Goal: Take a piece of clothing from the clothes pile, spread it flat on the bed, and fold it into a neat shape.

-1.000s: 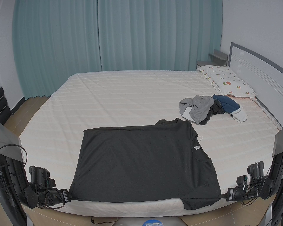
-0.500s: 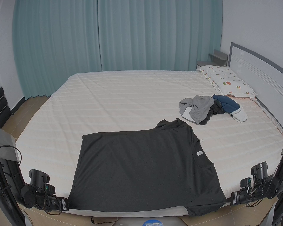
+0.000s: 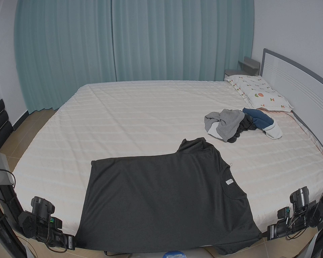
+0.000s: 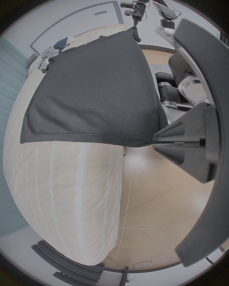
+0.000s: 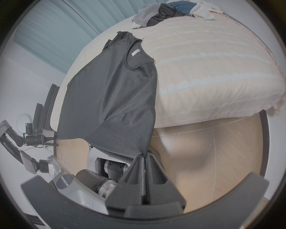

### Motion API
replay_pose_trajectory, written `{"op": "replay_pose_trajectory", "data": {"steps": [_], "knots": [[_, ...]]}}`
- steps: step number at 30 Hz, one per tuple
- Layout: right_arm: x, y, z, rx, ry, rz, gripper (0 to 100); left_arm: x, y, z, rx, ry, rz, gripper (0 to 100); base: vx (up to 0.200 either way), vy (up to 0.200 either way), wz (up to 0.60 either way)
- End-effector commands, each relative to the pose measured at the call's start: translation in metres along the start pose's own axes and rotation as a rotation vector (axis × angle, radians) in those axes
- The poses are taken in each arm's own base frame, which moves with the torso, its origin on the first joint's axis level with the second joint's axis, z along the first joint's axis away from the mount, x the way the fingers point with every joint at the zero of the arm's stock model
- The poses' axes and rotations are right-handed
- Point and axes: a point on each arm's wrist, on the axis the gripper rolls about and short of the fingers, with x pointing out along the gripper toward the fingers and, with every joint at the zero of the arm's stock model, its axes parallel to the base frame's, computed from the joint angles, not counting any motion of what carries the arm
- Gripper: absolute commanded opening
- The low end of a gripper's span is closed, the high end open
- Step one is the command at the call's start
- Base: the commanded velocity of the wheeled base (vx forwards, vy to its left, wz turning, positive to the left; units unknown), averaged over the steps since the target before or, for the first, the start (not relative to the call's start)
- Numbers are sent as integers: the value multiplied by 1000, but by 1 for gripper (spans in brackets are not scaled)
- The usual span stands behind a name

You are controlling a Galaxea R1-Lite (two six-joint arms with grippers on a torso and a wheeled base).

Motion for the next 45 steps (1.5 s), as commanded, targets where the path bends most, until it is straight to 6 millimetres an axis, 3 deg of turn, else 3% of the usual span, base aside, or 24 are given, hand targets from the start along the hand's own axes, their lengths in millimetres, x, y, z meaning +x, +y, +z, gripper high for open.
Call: {"op": "replay_pose_trajectory", "data": {"steps": [1, 11, 20, 27, 38, 45], "knots": [[-9, 2, -6, -25, -21, -21, 0, -8, -1, -6, 23, -3, 7, 0, 0, 0, 0], [-11, 3, -5, -41, -30, -17, 0, -13, -1, -7, 49, -10, 6, 0, 0, 0, 0], [-14, 10, 44, -24, -231, 24, 0, -19, -7, 50, -145, -315, -54, 0, 0, 0, 0], [-13, 14, 69, -35, -294, 36, 0, -26, -11, 76, -240, -459, -114, 0, 0, 0, 0], [-14, 15, 77, -43, -322, 40, 0, -25, -16, 81, -227, -498, -135, 0, 0, 0, 0], [-18, 18, 77, -61, -339, 51, 0, -44, -17, 85, -225, -586, -133, 0, 0, 0, 0]]}}
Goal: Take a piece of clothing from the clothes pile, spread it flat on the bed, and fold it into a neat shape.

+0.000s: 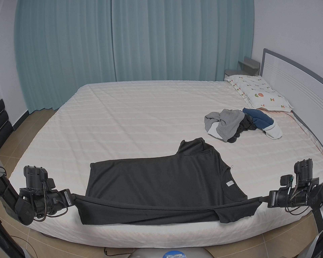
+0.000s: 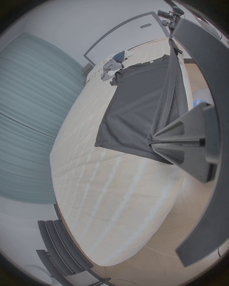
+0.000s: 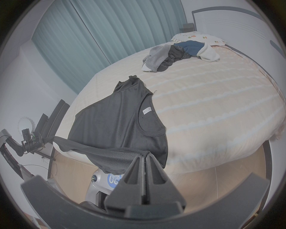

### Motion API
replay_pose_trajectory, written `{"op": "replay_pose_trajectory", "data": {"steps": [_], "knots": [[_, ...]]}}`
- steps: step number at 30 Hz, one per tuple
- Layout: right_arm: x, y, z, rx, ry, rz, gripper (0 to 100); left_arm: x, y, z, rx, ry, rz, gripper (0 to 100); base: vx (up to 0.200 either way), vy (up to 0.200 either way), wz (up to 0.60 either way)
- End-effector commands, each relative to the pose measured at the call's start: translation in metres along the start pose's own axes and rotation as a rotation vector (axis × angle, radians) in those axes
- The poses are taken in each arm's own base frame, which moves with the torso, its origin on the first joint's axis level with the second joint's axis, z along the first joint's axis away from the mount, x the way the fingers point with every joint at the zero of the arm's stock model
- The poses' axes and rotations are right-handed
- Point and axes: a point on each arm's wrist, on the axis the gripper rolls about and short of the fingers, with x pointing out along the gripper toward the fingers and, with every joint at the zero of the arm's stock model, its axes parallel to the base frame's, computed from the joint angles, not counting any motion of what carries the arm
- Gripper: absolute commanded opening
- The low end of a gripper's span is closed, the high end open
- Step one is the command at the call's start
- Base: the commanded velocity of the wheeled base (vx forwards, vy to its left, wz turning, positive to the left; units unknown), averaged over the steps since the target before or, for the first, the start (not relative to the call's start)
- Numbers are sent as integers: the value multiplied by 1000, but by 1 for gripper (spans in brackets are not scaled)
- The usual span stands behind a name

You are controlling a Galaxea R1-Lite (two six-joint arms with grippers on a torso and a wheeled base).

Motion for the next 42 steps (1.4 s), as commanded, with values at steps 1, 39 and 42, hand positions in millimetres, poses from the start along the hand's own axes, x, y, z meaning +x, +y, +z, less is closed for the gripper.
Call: {"op": "replay_pose_trajectory", "data": {"steps": [1, 39, 42], "knots": [[2, 7, -4, -20, 20, 21, 0, -13, -2, 7, 1, -61, -10, 0, 0, 0, 0], [46, 4, 21, -24, 40, 23, 0, 42, 3, 6, -12, 59, 32, 0, 0, 0, 0], [55, 2, 24, -16, 49, 21, 0, 50, 4, 8, -13, 65, 36, 0, 0, 0, 0]]}}
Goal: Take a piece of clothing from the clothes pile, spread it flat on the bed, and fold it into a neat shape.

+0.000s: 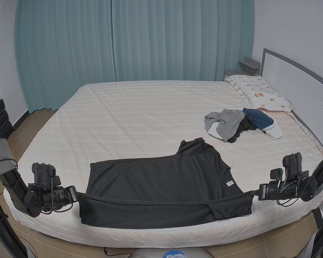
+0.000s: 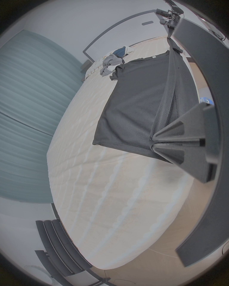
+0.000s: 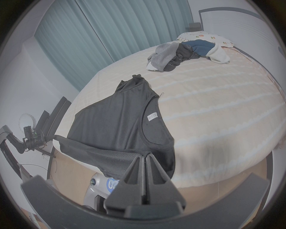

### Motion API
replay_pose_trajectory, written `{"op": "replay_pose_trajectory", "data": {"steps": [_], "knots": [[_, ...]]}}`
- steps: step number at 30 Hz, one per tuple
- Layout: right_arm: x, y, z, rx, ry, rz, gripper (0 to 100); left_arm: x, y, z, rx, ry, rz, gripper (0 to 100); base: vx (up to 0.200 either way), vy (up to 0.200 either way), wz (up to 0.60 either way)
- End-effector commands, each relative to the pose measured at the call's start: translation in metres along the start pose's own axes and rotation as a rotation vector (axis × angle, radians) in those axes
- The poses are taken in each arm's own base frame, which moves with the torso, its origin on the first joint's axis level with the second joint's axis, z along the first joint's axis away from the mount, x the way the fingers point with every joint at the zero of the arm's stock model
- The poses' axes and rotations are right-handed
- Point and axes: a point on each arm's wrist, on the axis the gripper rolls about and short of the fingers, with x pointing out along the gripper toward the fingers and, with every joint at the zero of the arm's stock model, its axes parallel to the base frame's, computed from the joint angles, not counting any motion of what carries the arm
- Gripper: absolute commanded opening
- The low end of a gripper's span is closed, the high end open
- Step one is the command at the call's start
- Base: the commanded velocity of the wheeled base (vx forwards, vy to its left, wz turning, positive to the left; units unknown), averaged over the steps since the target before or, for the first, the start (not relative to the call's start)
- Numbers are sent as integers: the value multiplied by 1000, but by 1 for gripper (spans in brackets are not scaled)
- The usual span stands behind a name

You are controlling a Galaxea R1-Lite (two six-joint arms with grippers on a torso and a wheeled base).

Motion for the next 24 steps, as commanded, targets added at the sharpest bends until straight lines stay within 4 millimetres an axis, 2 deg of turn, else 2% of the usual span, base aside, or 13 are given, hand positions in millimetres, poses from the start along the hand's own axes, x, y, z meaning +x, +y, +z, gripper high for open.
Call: {"op": "replay_pose_trajectory", "data": {"steps": [1, 10, 14, 24], "knots": [[21, -5, 1, 28, 39, -6, 0, 18, 3, -2, -5, 38, 18, 0, 0, 0, 0], [49, -9, 11, 64, 50, -3, 0, 46, 7, -2, -18, 75, 35, 0, 0, 0, 0], [58, -12, 10, 71, 68, -5, 0, 57, 7, -1, -49, 79, 37, 0, 0, 0, 0], [82, -19, 3, 84, 23, 1, 0, 62, 0, -2, -38, 86, 22, 0, 0, 0, 0]]}}
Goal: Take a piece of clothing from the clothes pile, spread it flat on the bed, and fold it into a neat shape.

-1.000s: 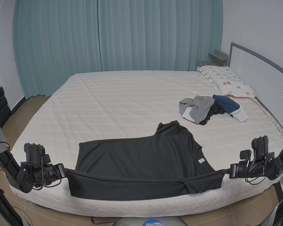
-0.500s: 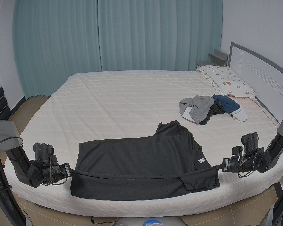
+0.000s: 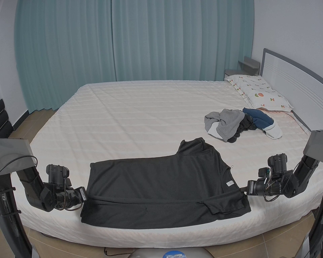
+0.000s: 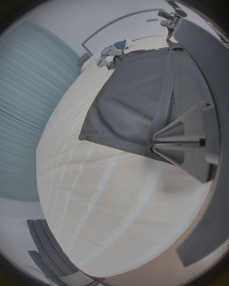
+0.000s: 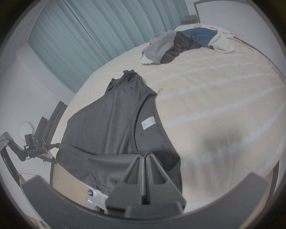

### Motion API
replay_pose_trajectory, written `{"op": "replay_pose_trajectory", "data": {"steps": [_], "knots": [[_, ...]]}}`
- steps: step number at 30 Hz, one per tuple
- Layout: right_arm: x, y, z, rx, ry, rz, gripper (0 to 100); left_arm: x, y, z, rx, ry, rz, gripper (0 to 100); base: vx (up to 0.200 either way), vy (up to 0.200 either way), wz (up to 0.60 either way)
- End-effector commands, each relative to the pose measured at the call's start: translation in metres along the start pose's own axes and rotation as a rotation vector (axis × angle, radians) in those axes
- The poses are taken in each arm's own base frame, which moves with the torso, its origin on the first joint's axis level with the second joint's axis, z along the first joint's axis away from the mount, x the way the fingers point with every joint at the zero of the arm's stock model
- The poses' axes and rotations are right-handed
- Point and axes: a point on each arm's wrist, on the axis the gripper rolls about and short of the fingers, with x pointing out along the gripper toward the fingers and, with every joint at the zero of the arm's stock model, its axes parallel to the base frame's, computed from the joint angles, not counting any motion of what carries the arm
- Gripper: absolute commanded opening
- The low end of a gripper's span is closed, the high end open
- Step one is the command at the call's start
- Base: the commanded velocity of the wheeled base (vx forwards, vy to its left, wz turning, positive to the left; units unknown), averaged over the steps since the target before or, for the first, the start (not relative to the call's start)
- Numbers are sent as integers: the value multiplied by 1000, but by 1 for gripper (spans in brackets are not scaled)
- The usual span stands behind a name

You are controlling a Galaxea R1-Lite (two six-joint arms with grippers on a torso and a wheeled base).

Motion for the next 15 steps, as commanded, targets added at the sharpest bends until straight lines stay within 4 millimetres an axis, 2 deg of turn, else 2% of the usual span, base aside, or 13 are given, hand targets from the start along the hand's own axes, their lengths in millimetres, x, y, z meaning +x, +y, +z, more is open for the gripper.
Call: {"op": "replay_pose_trajectory", "data": {"steps": [1, 2, 3, 10, 12, 15], "knots": [[15, -6, -10, 25, 19, -6, 0, 3, -2, -2, 2, 9, -3, 100, 0, 0, 0], [18, -5, -11, 46, 2, 4, 0, 3, -3, -2, 3, 9, -3, 100, 0, 0, 0], [20, -3, -11, 52, -4, 10, 100, 4, -3, -3, 4, 12, -3, 100, 0, 0, 0], [23, 0, -9, 81, -41, 31, 100, 11, 0, -8, -11, 35, 7, 100, 0, 0, 0], [17, 3, -3, 113, -74, 40, 100, 12, 0, -7, -26, 32, 7, 100, 0, 0, 0], [-3, 10, 3, 180, -121, 61, 100, 10, 1, -4, -66, 19, 6, 100, 0, 0, 0]]}}
